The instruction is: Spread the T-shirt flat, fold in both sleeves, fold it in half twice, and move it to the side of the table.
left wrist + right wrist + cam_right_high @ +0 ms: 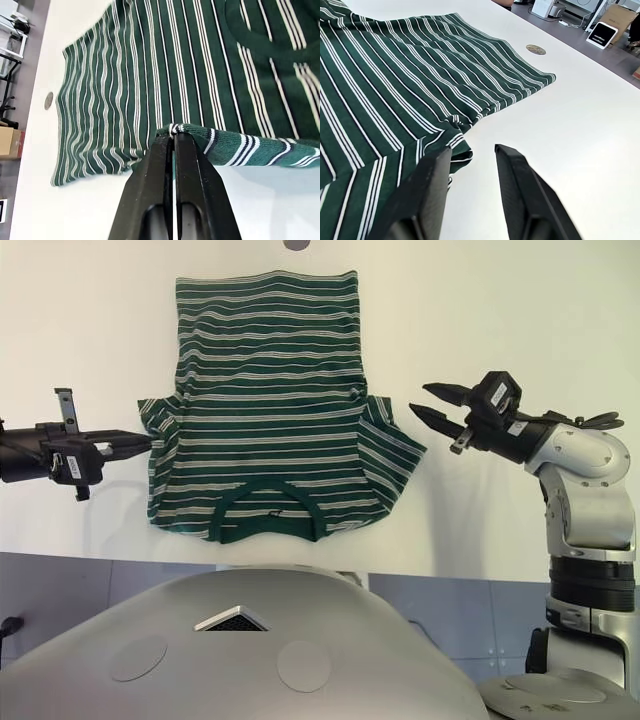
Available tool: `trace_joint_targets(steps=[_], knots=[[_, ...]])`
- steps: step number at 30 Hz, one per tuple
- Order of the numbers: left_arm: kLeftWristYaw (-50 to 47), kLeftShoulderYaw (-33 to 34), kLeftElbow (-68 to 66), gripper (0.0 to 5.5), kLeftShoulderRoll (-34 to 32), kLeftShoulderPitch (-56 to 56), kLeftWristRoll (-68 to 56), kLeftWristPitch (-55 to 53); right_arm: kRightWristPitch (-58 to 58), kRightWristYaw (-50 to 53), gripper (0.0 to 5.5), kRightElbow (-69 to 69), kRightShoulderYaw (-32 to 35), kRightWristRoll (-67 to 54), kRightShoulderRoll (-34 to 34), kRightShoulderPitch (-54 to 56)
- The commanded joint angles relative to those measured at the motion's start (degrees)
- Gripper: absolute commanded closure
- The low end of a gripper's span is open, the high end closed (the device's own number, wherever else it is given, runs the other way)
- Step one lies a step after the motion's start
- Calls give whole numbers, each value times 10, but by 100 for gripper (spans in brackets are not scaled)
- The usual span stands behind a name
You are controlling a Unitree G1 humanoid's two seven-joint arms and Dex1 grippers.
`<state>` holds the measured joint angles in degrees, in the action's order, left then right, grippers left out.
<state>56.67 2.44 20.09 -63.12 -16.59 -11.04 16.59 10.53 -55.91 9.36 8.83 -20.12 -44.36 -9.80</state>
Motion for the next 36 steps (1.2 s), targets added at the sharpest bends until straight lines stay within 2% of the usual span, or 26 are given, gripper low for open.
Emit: trace_joint_targets(steps=[1, 6, 11, 12, 15, 20, 23, 30, 32, 36], knots=[[-37, -61, -20, 546, 70, 60, 61, -15, -3, -2, 387, -9, -12, 6, 4, 20], [-66, -133, -70, 546, 127, 87, 168, 16, -4, -5, 387, -13, -23, 6, 3, 34], [-65, -160, -56, 546, 156, 79, 162, 8, -4, -8, 387, -14, -24, 8, -3, 34], [-68, -160, -55, 546, 164, 82, 157, -1, -5, -9, 387, -16, -26, 11, -5, 33], [-81, -149, -58, 488, 199, 92, 122, -35, -7, -9, 387, -24, -25, 18, -7, 34], [-78, -145, -55, 408, 201, 84, 114, -47, -3, -13, 387, -33, -11, 9, -6, 35], [-112, -131, -62, 361, 218, 97, 127, -67, -3, -21, 387, -47, 15, -2, -15, 24], [-152, -110, -53, 361, 252, 102, 115, -97, -50, -80, 387, -111, 56, 23, -76, -36], [-157, -109, -54, 361, 257, 100, 117, -95, -41, -94, 387, -128, 68, 2, -71, -41], [-161, -112, -58, 361, 264, 101, 123, -91, 55, -129, 387, -183, 115, -112, -31, -43]])
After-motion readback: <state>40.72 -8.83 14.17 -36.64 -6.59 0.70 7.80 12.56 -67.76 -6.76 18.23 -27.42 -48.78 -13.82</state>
